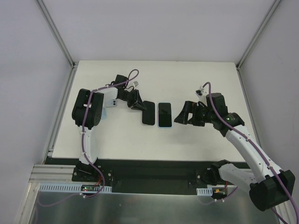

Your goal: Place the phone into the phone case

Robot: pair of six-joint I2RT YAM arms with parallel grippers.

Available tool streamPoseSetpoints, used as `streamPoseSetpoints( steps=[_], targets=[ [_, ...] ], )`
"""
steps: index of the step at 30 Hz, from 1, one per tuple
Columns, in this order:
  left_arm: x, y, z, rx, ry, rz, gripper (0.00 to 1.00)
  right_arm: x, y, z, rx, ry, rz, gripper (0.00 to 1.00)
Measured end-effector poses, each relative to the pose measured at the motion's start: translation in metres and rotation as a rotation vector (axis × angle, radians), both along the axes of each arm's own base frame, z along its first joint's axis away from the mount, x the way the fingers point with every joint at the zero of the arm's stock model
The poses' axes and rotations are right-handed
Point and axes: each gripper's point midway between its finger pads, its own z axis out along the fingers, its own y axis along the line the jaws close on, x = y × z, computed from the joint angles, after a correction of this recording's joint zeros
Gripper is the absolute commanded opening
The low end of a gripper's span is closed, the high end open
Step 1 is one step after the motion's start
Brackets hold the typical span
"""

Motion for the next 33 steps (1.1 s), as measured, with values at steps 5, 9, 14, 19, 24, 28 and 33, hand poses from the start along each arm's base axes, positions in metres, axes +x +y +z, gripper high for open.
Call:
streamPoseSetpoints(
  steps=[5,9,14,19,24,28,33],
  targets=[
    [0.004,0.009,-0.013,0.051,-0.014,0.038,0.53,0.0,0.0,0.002,0.0,-0.002,-0.001,0.96],
    [0.012,0.019,0.002,0.074,-0.075,0.078,0.63,0.001,0.0,0.003,0.001,-0.005,-0.002,0.96],
    [0.027,0.048,0.024,0.157,-0.169,0.163,0.67,0.001,-0.001,0.003,0.0,-0.004,-0.003,0.96],
    [0.038,0.092,0.032,0.37,-0.239,0.255,0.67,0.001,-0.001,0.003,-0.006,-0.008,-0.001,0.96],
    [0.047,0.138,0.027,0.634,-0.273,0.296,0.64,0.0,-0.003,0.001,-0.016,-0.003,0.001,0.96],
    [0.054,0.16,0.025,0.77,-0.288,0.288,0.89,-0.001,-0.004,-0.001,-0.022,0.002,-0.001,0.96],
    [0.054,0.18,0.015,0.863,-0.263,0.28,0.93,-0.001,-0.006,-0.002,-0.033,-0.001,-0.003,0.96]
  ],
)
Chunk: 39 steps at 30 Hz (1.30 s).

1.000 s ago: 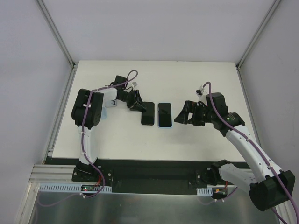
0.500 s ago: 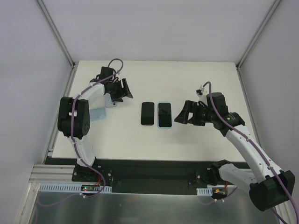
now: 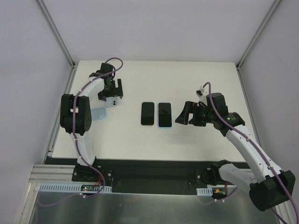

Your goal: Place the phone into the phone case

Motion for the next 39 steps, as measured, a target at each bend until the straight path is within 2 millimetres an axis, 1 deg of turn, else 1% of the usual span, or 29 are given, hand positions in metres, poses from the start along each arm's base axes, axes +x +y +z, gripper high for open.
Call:
streamPoseSetpoints(
  steps=[2,6,8,11,14,16,19,21,23,26,27,30,33,39],
  targets=[
    [-0.003,0.006,-0.002,0.013,0.017,0.011,0.93,0.0,0.0,0.0,-0.003,-0.001,0.0,0.96],
    [-0.005,0.029,-0.004,0.059,0.031,0.078,0.83,0.0,-0.001,-0.001,-0.009,-0.001,-0.002,0.96],
    [-0.009,0.04,-0.006,0.077,0.044,0.129,0.81,0.0,-0.002,-0.001,-0.012,0.0,-0.002,0.96],
    [-0.025,0.056,-0.01,0.088,0.072,0.228,0.79,0.0,-0.002,-0.002,-0.015,0.001,-0.002,0.96],
    [-0.045,0.066,-0.012,0.088,0.102,0.32,0.78,0.0,-0.002,-0.002,-0.016,0.0,-0.001,0.96],
    [-0.055,0.071,-0.011,0.096,0.115,0.351,0.77,0.0,-0.002,-0.002,-0.016,0.0,-0.001,0.96],
    [-0.059,0.07,-0.007,0.091,0.109,0.343,0.75,0.0,-0.002,-0.002,-0.016,0.0,-0.001,0.96],
    [-0.06,0.069,-0.007,0.082,0.107,0.331,0.67,0.0,-0.002,-0.002,-0.016,0.0,-0.001,0.96],
    [-0.066,0.065,-0.011,0.07,0.126,0.303,0.58,0.0,-0.002,-0.002,-0.016,0.0,-0.001,0.96],
    [-0.075,0.059,-0.019,0.052,0.163,0.261,0.52,0.0,-0.002,-0.002,-0.015,0.0,-0.001,0.96],
    [-0.076,0.058,-0.021,0.044,0.17,0.254,0.48,0.0,-0.002,-0.002,-0.016,0.0,-0.001,0.96],
    [-0.078,0.053,-0.028,0.023,0.191,0.237,0.42,0.0,-0.002,-0.002,-0.016,0.0,-0.001,0.96],
    [-0.081,0.05,-0.034,0.016,0.212,0.22,0.4,0.0,-0.002,-0.002,-0.016,0.0,-0.001,0.96],
    [-0.093,0.045,-0.048,0.009,0.26,0.194,0.19,0.0,-0.003,-0.002,-0.017,-0.002,0.0,0.96]
  ],
)
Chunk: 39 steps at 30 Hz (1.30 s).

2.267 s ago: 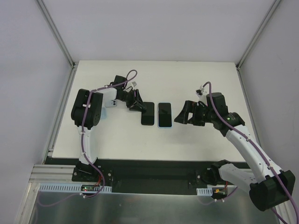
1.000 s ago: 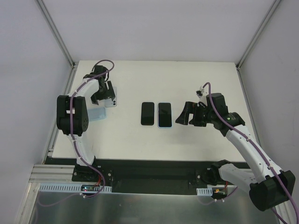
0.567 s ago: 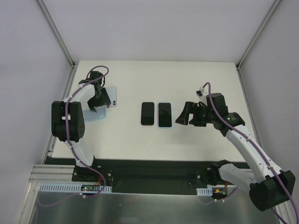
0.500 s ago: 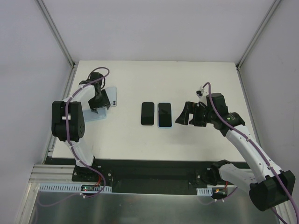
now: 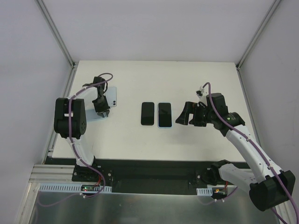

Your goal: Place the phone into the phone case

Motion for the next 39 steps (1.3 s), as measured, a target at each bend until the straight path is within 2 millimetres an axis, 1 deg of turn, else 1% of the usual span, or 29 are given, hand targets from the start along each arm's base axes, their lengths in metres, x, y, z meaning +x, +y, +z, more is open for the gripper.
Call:
streamPoseSetpoints(
  steps=[1,2,5,9,11,13,14,16,20,22,25,27,33,36,39],
  targets=[
    [-0.001,0.0,0.0,0.001,0.002,-0.002,0.12,0.0,0.0,0.0,-0.001,-0.001,0.001,0.96],
    [-0.001,-0.001,0.0,-0.003,0.002,-0.005,0.0,0.0,0.0,0.0,-0.001,-0.002,0.001,0.96],
    [0.001,-0.007,0.001,-0.031,-0.006,-0.016,0.0,0.001,-0.001,0.001,-0.005,-0.01,-0.002,0.96],
    [-0.005,-0.02,0.004,-0.114,-0.013,0.013,0.0,0.001,-0.002,0.003,-0.006,-0.024,-0.007,0.96],
    [-0.015,-0.035,0.008,-0.194,-0.022,0.044,0.0,0.0,-0.003,0.005,-0.004,-0.032,-0.005,0.96],
    [-0.033,-0.051,0.015,-0.277,-0.016,0.089,0.0,0.001,-0.003,0.007,-0.002,-0.043,-0.006,0.96],
    [-0.039,-0.056,0.019,-0.298,-0.02,0.104,0.0,0.001,-0.003,0.008,0.0,-0.049,-0.007,0.96],
    [-0.048,-0.067,0.029,-0.35,-0.041,0.146,0.0,0.001,-0.003,0.01,0.004,-0.059,-0.008,0.96],
    [-0.056,-0.091,0.049,-0.506,-0.123,0.287,0.0,0.001,-0.003,0.011,0.008,-0.068,-0.008,0.96],
    [-0.06,-0.1,0.052,-0.577,-0.138,0.376,0.0,0.0,-0.003,0.011,0.009,-0.07,-0.008,0.96],
    [-0.063,-0.113,0.051,-0.635,-0.123,0.477,0.0,-0.001,-0.004,0.013,0.012,-0.078,-0.008,0.96],
    [-0.06,-0.128,0.053,-0.672,-0.106,0.521,0.0,-0.001,-0.004,0.015,0.016,-0.086,-0.008,0.96],
    [-0.047,-0.162,0.054,-0.723,-0.099,0.623,0.0,-0.003,-0.005,0.02,0.023,-0.106,-0.008,0.96],
    [-0.036,-0.169,0.055,-0.745,-0.125,0.68,0.0,-0.005,-0.006,0.023,0.026,-0.116,-0.009,0.96],
    [-0.025,-0.17,0.053,-0.758,-0.147,0.735,0.05,-0.007,-0.008,0.029,0.03,-0.14,-0.014,0.96]
  ],
)
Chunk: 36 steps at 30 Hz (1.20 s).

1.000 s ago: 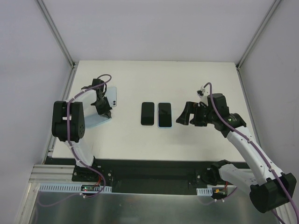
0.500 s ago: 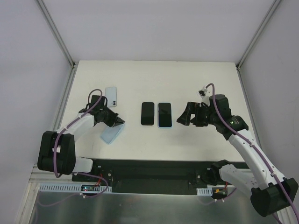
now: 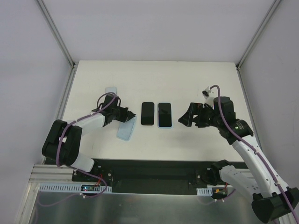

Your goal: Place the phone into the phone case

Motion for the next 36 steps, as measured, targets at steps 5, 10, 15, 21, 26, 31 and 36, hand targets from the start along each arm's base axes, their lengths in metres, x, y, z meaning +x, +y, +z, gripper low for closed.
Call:
streamPoseSetpoints(
  steps=[5,10,15,21,26,31,36],
  targets=[
    [0.01,0.003,-0.012,0.006,0.017,0.058,0.48,-0.002,-0.004,0.002,-0.015,-0.018,-0.005,0.96],
    [0.018,0.005,-0.008,0.013,-0.018,0.077,0.99,-0.005,-0.009,-0.005,-0.046,0.004,-0.013,0.96],
    [0.048,0.011,0.026,0.126,-0.14,-0.051,0.99,-0.006,-0.012,-0.008,-0.062,0.01,-0.018,0.96],
    [0.121,0.054,0.112,0.402,-0.4,-0.233,0.99,-0.006,-0.013,-0.002,-0.064,0.004,-0.022,0.96],
    [0.133,0.11,0.088,0.653,-0.331,-0.391,0.99,-0.003,-0.013,0.005,-0.06,-0.011,-0.027,0.96],
    [0.138,0.129,0.035,0.783,-0.2,-0.621,0.99,-0.003,-0.013,0.003,-0.066,-0.003,-0.031,0.96],
    [0.125,0.138,-0.003,0.813,-0.098,-0.767,0.99,-0.002,-0.014,0.001,-0.077,0.014,-0.038,0.96]
  ],
)
